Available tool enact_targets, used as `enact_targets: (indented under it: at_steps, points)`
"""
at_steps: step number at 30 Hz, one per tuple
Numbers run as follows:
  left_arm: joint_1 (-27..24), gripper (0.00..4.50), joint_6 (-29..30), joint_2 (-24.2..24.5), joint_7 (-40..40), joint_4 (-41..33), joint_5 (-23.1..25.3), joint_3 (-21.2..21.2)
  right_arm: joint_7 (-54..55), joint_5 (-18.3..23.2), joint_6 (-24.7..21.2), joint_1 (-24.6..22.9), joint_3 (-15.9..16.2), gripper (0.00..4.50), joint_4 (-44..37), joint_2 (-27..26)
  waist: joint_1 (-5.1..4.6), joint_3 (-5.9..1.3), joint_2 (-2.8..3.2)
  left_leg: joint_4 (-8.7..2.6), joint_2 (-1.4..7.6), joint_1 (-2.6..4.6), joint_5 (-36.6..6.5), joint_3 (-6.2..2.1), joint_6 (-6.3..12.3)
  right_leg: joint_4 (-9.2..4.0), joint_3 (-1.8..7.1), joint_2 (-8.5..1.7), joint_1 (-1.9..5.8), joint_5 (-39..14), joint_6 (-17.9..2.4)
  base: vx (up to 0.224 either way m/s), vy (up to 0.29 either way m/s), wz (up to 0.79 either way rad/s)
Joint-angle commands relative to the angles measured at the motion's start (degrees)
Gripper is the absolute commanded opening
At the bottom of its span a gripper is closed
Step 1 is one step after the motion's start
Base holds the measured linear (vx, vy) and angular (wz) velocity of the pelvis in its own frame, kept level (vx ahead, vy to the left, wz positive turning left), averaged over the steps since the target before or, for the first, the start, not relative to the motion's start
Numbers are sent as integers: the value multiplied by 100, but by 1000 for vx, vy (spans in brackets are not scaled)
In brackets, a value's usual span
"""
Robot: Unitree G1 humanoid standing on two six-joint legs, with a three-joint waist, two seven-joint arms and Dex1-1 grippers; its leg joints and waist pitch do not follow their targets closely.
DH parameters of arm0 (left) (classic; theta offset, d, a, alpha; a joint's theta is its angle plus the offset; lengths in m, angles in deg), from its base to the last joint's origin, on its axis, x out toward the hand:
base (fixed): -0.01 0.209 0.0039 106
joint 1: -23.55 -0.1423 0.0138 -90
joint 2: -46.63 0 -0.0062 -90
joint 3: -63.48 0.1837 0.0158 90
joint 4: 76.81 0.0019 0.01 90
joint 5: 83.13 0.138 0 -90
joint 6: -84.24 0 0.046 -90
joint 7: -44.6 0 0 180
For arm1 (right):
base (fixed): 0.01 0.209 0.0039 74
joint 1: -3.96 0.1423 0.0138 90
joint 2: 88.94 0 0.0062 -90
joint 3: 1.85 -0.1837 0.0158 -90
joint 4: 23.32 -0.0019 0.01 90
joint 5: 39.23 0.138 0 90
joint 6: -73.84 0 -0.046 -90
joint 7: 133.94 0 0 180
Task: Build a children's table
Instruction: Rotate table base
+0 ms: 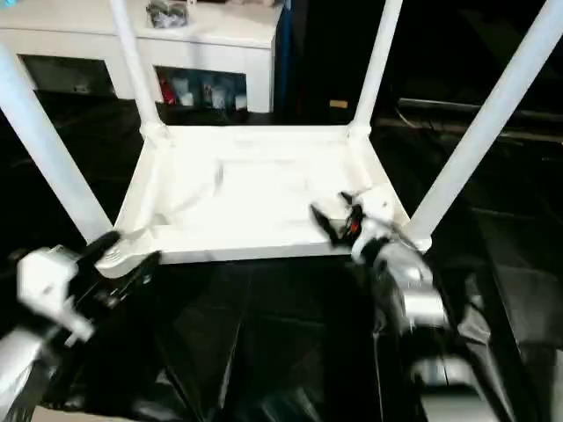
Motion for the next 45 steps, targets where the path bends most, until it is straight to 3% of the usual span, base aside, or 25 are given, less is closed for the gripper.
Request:
enact_targets:
  at_steps: [1,6,10,14,15,17,19,20,21,22,23,24,26,27,29,30,32,34,35,37,40,45]
  points:
    - [-97,441,-486,-158,-243,157,47,-239,-106,114,-206,-161,31,372,-362,101,-11,-293,36,-486,323,98,-2105,-154,92,-582,297,-433,187,-2027,-706,0,0,0]
    - [-30,441,-1315,-235,-378,1040,9,-636,-192,134,-520,-473,93,372,-839,223,-1,-274,35,-482,287,108,-2177,-171,101,-659,287,-442,149,-2576,-441,0,0,0]
    - [197,441,-2012,34,-282,2395,-179,-1095,-314,-72,-659,-668,255,372,-1048,475,-5,-279,43,-480,266,134,-2231,-182,67,-690,270,-430,131,-2710,-273,0,0,0]
    - [474,441,-2376,226,95,3307,-325,-1199,-439,-132,-884,-832,300,372,-1320,625,-9,-299,38,-508,317,130,-2281,-206,22,-635,291,-460,133,-2487,-384,0,0,0]
    - [656,441,-2352,260,141,3352,-318,-1133,-490,-180,-1010,-886,345,372,-1397,721,5,-299,123,-508,315,168,-2367,-203,-9,-636,296,-449,104,-2455,-423,0,0,0]
    - [982,441,-2287,327,322,3405,-381,-1000,-517,-303,-1258,-955,423,372,-1490,908,47,-292,89,-499,335,248,-2530,-181,-72,-649,313,-434,62,-2294,-542,0,0,0]
    - [1201,441,-2419,420,472,3657,-393,-933,-447,-322,-1394,-953,414,372,-1494,980,52,-266,121,-525,323,199,-2618,-207,-119,-624,305,-481,123,-2391,-616,0,0,0]
    - [1392,441,-2392,488,587,3729,-436,-873,-362,-359,-1477,-934,390,372,-1446,1036,39,-243,137,-530,309,194,-2685,-213,-129,-645,294,-482,126,-2530,-579,0,0,0]
    - [1505,441,-2351,524,650,3746,-468,-840,-309,-383,-1520,-920,372,372,-1409,1067,22,-223,117,-536,296,216,-2792,-212,-153,-675,280,-476,121,-2760,-522,0,0,0]
    - [1582,441,-2296,544,701,3698,-522,-808,-267,-416,-1555,-913,350,372,-1390,1081,22,-249,115,-511,288,252,-2795,-233,-194,-679,289,-519,141,-3010,-458,0,0,0]
    - [1622,441,-2185,563,737,3555,-572,-765,-236,-439,-1582,-911,324,372,-1377,1090,5,-249,112,-515,285,228,-2730,-234,-186,-679,289,-523,157,-3013,-459,0,0,0]
    - [1660,441,-2134,579,739,3446,-583,-736,-226,-459,-1594,-921,303,372,-1391,1098,-16,-265,115,-526,297,180,-2590,-245,-164,-654,288,-526,191,-2907,-482,0,0,0]
    - [1802,441,-2003,633,752,3349,-553,-694,-227,-444,-1664,-961,283,372,-1471,1131,-43,-287,110,-520,299,167,-2435,-236,-131,-619,290,-501,201,-2614,-558,0,0,0]
    - [1869,441,-1941,650,761,3329,-535,-670,-230,-430,-1695,-977,293,372,-1509,1138,-41,-288,83,-512,300,172,-2352,-224,-93,-612,292,-500,198,-2490,-621,0,0,0]
    - [1903,441,-1923,664,770,3333,-544,-648,-227,-425,-1720,-984,299,372,-1533,1139,-52,-291,91,-497,289,169,-2259,-208,-50,-601,293,-496,204,-2382,-688,0,0,0]
    - [2080,441,-1819,706,786,3388,-532,-569,-251,-421,-1783,-983,355,372,-1561,1118,-63,-300,59,-492,291,160,-2159,-198,-17,-588,294,-490,214,-2277,-718,0,0,0]
    - [2262,441,-1751,742,794,3485,-487,-509,-264,-442,-1829,-959,422,372,-1555,1106,-47,-313,53,-479,293,183,-2034,-184,28,-562,303,-483,199,-2149,-781,0,0,0]
    - [2339,441,-1724,762,792,3525,-468,-481,-260,-467,-1852,-947,454,372,-1549,1103,-28,-311,84,-489,309,182,-2006,-187,2,-547,297,-476,206,-1989,-844,0,0,0]
    - [2434,441,-1643,774,780,3561,-462,-456,-268,-487,-1902,-933,479,372,-1545,1101,-35,-313,10,-488,309,175,-1987,-172,13,-549,300,-472,211,-1946,-848,0,0,0]
    - [2662,441,-1320,794,884,3603,-591,-379,-299,-545,-1988,-898,540,372,-1546,1119,-11,-313,44,-486,306,191,-1924,-167,6,-522,307,-483,206,-1924,-890,0,0,0]
    - [2819,441,-904,884,1250,3510,-764,-188,-304,-669,-2019,-827,627,372,-1482,1169,14,-316,30,-482,302,185,-1835,-163,-15,-515,313,-498,212,-1902,-916,0,0,0]
    - [2670,441,-123,1224,2130,3063,-1249,148,-117,-808,-1998,-615,686,372,-1178,1087,23,-310,53,-490,311,211,-1939,-158,-82,-509,315,-501,190,-1976,-1000,0,0,0]
